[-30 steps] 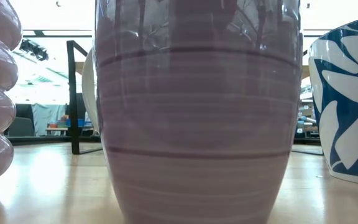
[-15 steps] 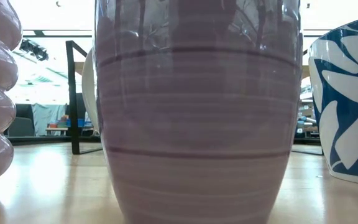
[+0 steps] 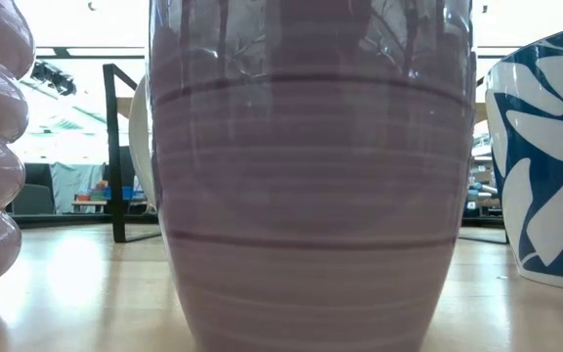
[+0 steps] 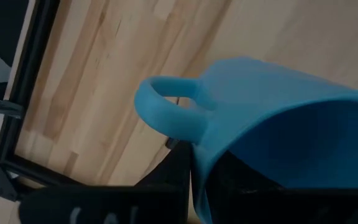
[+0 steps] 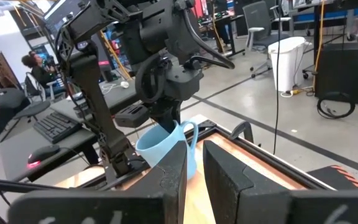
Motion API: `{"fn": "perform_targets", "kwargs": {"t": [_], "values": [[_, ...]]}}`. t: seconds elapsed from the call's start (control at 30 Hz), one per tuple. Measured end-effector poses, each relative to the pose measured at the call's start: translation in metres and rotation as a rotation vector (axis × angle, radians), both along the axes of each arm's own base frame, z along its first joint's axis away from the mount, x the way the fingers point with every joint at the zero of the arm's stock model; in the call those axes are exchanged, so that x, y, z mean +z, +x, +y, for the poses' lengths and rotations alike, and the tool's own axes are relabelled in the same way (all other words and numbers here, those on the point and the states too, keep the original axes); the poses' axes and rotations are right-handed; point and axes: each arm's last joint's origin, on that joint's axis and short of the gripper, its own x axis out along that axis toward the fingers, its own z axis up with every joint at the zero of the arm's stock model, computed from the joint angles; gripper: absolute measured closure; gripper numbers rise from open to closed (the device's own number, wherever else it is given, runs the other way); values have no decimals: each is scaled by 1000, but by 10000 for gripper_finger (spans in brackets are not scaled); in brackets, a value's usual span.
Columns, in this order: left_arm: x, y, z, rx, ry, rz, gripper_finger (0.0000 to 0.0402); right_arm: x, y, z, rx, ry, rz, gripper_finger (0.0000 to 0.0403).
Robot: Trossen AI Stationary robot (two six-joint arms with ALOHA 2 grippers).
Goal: Place coffee mugs
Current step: Put the light blue mug on the shelf
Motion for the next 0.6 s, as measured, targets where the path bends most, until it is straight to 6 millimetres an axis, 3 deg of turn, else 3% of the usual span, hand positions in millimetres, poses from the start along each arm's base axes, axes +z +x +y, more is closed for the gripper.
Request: {"fn": "perform_targets", "kwargs": {"t": [0.6], "values": [[-10,3,2,16,-7,8,367,0,0,5,24,4,-1,344]]}}
